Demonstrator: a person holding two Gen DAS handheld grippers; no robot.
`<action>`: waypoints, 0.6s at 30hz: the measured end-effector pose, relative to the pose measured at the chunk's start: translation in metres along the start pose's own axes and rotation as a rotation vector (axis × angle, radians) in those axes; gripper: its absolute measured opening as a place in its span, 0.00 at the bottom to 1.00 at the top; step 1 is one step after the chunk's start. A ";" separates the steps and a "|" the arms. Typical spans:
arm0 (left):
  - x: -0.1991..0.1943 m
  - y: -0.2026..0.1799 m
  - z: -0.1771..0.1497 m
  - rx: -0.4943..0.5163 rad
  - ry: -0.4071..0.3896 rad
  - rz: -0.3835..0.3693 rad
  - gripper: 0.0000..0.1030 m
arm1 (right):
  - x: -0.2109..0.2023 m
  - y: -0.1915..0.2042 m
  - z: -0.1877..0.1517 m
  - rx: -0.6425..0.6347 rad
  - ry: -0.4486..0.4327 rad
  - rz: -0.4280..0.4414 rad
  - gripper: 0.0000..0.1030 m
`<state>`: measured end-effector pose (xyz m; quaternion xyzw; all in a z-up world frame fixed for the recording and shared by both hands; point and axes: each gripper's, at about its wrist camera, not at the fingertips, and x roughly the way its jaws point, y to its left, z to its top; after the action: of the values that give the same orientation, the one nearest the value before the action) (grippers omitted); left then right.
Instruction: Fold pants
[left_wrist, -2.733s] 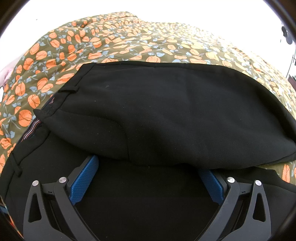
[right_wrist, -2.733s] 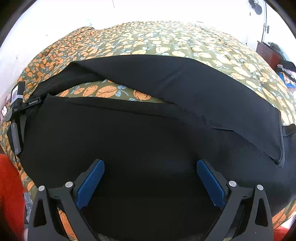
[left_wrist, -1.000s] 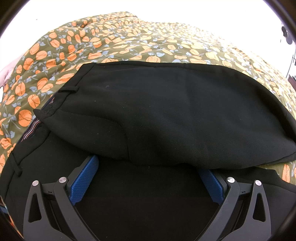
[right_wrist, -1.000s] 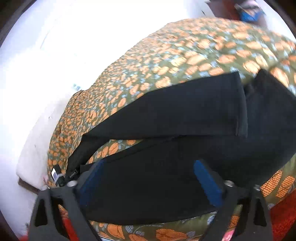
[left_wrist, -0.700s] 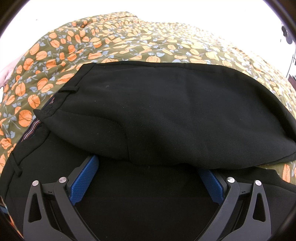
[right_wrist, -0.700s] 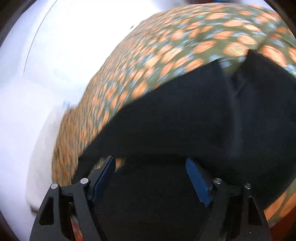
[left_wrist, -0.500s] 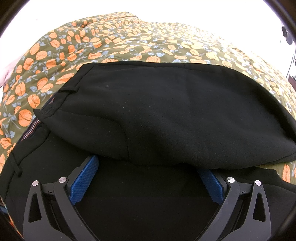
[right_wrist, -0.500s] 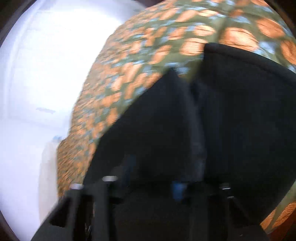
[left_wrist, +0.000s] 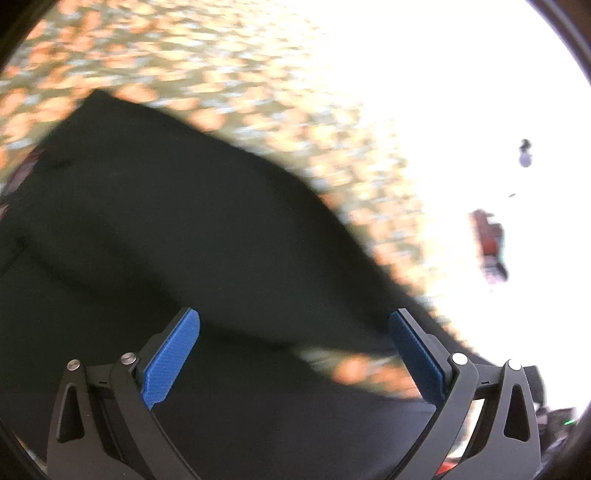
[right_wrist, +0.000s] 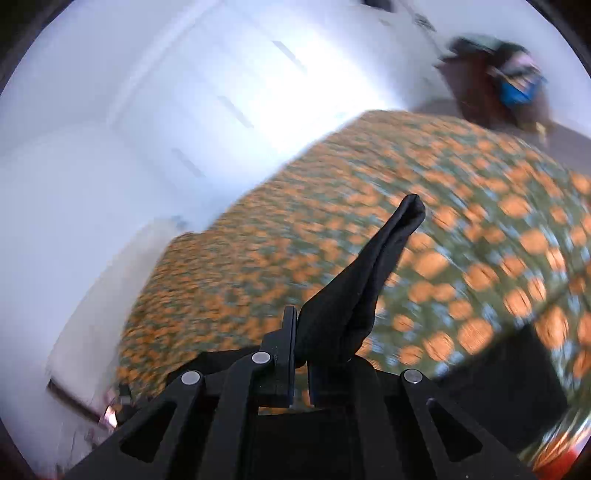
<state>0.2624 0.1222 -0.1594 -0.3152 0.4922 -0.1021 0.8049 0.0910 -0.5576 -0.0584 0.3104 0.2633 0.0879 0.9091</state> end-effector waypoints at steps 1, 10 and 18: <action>0.010 -0.006 0.010 -0.019 0.035 -0.052 0.99 | -0.008 0.008 0.002 -0.025 -0.002 0.036 0.05; 0.098 -0.014 0.053 -0.212 0.124 -0.047 0.51 | -0.077 0.067 -0.019 -0.178 -0.061 0.260 0.05; -0.033 -0.015 0.054 -0.111 -0.155 -0.136 0.04 | -0.078 0.039 -0.025 -0.276 -0.002 0.085 0.05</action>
<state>0.2947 0.1482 -0.1092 -0.3988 0.4108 -0.1045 0.8132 0.0118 -0.5387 -0.0186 0.1934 0.2346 0.1613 0.9389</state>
